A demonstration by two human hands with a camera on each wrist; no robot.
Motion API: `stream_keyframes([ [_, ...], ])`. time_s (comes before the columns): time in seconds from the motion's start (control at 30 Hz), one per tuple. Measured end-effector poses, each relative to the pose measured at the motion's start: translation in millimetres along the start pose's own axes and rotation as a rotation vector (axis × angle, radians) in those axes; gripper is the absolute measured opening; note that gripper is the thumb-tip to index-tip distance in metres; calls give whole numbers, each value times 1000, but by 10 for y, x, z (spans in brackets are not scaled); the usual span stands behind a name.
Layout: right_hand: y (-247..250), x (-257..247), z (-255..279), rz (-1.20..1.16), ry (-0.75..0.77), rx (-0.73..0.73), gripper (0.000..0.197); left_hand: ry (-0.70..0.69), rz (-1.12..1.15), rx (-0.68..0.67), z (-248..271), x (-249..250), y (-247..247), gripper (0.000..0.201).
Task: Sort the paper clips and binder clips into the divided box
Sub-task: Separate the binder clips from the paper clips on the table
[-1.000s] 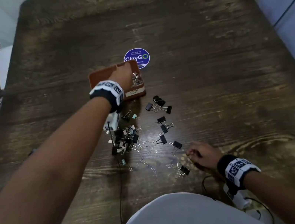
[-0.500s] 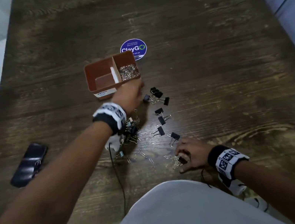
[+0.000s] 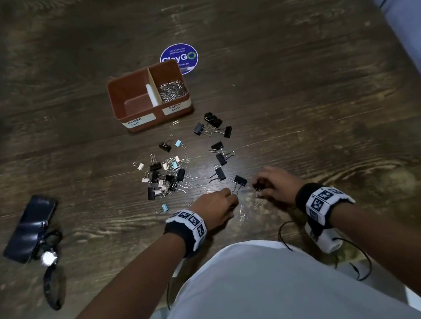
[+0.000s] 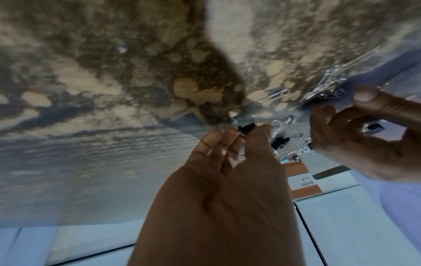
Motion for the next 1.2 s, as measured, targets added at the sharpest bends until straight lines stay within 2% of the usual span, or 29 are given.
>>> stream_keyframes([
  [0.13,189,253,-25,16,-132,101,35,-105,-72,0,-63,171,15,39],
  [0.23,172,290,-28,35,-136,92,38,-203,-136,1,-85,342,-37,34],
  [0.4,130,248,-15,83,-132,69,33,-216,-170,17,-110,355,-81,25],
  [0.53,155,152,18,138,-85,60,53,-179,-203,2,-131,314,-45,24],
  [0.6,153,-81,52,268,74,82,45,-165,-216,-5,-140,322,-27,22],
  [0.67,78,-352,117,372,254,79,27,-154,-223,-28,-153,329,-49,25],
  [0.77,-206,-559,204,472,415,-11,24,-148,-191,-58,-148,318,-72,29],
  [0.87,-456,-533,240,564,420,-94,15,-73,-63,-31,-145,184,35,24],
  [1.0,-521,-443,221,602,368,-106,12,97,210,29,-58,-142,262,14],
  [1.07,-558,-409,191,622,371,-101,12,139,251,19,4,-298,291,17],
  [1.2,-586,-412,186,647,409,-91,14,174,260,2,114,-493,283,10],
])
Point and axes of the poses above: each hand's wrist, its own z-axis away from the middle knuckle, its own y-axis out of the back of the hand, x = y × z, the point moved 10 cm from there along -z, towards the middle knuckle, and after that the axes turned 4 degrees about -z, right-handed, at the moved point
